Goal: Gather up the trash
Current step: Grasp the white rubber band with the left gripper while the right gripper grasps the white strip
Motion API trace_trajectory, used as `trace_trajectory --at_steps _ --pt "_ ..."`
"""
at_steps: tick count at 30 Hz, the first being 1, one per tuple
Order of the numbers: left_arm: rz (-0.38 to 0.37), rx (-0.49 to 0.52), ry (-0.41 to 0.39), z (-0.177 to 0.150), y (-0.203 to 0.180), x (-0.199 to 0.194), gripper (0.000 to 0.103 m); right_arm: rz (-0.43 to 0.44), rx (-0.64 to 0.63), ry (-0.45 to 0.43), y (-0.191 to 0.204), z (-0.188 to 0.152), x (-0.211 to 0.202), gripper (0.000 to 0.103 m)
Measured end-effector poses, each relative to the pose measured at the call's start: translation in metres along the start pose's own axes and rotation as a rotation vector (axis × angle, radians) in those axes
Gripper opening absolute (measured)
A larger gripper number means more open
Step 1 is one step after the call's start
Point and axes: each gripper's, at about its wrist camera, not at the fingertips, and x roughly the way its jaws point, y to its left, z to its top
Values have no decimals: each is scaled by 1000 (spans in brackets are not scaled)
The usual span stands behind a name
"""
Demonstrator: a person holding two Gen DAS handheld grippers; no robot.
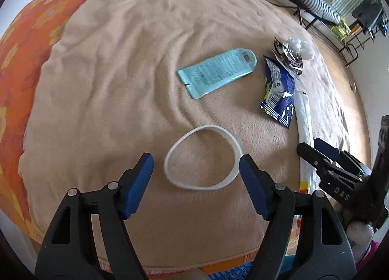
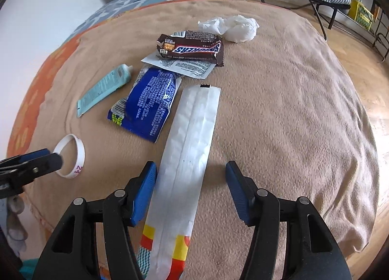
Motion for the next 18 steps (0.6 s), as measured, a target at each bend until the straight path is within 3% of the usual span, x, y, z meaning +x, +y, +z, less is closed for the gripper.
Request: trace_trajectory --at_steps 4,8,11,13,17,18 --pt "1 4 10 4 -14 7 76 7 -4 0 -4 -1 -1 57" --pt "103 86 9 3 -33 15 76 -6 -30 -3 -3 -1 0 54" --pt "147 117 -10 2 -38 17 74 -21 -43 -7 -4 -1 0 45" --pt "165 124 -22 1 -37 17 60 -21 -39 -9 -7 -1 -1 36" --pt "142 110 -41 2 -28 11 32 3 -15 -8 -14 0 -2 29" --pt "126 108 -48 2 -26 10 29 8 -11 -8 -16 0 -3 27"
